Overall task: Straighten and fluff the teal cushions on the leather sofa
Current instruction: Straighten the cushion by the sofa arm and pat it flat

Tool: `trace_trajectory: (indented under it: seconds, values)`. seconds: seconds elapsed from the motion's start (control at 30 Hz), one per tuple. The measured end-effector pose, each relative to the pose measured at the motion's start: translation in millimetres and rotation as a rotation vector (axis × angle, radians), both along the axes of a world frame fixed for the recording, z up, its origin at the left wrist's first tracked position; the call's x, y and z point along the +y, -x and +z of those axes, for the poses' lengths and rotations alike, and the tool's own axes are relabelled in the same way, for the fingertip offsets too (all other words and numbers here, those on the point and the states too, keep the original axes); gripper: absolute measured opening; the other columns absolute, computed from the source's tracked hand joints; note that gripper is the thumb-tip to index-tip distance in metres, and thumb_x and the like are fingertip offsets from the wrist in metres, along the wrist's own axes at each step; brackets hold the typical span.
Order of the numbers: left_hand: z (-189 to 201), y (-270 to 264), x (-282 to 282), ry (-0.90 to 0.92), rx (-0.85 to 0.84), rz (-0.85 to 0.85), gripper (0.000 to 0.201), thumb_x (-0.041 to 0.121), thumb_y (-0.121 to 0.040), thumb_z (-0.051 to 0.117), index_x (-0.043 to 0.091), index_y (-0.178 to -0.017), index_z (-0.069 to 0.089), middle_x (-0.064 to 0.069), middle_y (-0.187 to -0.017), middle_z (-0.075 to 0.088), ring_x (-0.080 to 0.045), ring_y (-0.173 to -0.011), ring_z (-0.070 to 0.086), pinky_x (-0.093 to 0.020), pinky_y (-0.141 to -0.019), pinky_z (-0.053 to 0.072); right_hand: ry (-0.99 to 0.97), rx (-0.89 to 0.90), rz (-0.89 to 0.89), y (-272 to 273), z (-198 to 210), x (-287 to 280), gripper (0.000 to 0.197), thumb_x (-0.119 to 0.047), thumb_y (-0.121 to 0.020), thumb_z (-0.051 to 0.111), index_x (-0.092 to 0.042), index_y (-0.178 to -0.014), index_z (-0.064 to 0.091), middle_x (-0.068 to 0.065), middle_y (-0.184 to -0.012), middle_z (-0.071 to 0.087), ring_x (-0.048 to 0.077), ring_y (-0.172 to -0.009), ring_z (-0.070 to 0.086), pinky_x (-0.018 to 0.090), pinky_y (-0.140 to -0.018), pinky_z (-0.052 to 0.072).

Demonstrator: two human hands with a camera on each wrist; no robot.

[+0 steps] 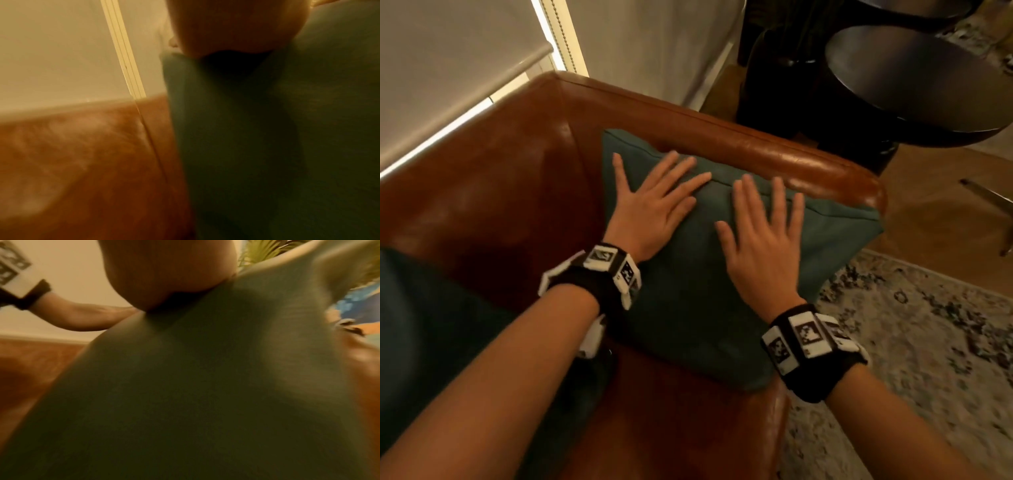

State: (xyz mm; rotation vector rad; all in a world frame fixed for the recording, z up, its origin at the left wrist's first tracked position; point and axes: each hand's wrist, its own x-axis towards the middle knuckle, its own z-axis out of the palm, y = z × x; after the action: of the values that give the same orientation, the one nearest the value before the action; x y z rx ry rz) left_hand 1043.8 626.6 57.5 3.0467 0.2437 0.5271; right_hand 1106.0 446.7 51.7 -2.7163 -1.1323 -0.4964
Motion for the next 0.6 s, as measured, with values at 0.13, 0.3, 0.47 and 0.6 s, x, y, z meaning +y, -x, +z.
trace_trajectory:
  seconds: [0.13,0.3,0.47,0.6]
  values:
    - [25,2,53,0.144,0.023,0.279,0.039,0.035,-0.103,0.026,0.035,-0.14,0.039,0.003,-0.15,0.034,-0.016,-0.144,0.016,-0.073,-0.104,-0.002,-0.092,-0.005,-0.164,-31,5,-55,0.055,-0.05,-0.1,0.02,-0.019,-0.142,0.039,0.01,-0.142,0.045,0.033,-0.138,0.029,0.051,-0.116,0.006]
    - [48,-5,69,0.112,-0.056,0.27,0.02,0.018,-0.097,0.047,0.015,-0.109,0.062,-0.009,-0.117,0.056,-0.027,-0.12,0.041,-0.062,-0.104,0.018,-0.356,-0.079,-0.101,-53,13,-73,0.038,-0.042,-0.098,0.043,-0.007,-0.096,0.059,0.013,-0.093,0.058,0.027,-0.099,0.04,0.041,-0.096,0.024]
    - [41,-4,63,0.179,-0.158,0.24,0.017,0.018,-0.095,0.05,0.012,-0.104,0.062,-0.011,-0.112,0.057,-0.029,-0.116,0.044,-0.061,-0.1,0.031,-0.407,-0.059,-0.126,-49,7,-77,0.031,-0.037,-0.095,0.052,-0.007,-0.097,0.059,0.012,-0.095,0.057,0.024,-0.099,0.036,0.039,-0.095,0.024]
    - [31,-2,36,0.465,-0.246,0.343,0.029,0.016,-0.098,0.045,0.018,-0.125,0.055,-0.006,-0.145,0.038,-0.022,-0.142,0.02,-0.065,-0.111,0.013,-0.341,-0.099,-0.181,-32,15,-70,0.033,-0.036,-0.097,0.046,-0.01,-0.116,0.055,0.015,-0.114,0.055,0.027,-0.116,0.037,0.052,-0.109,0.017]
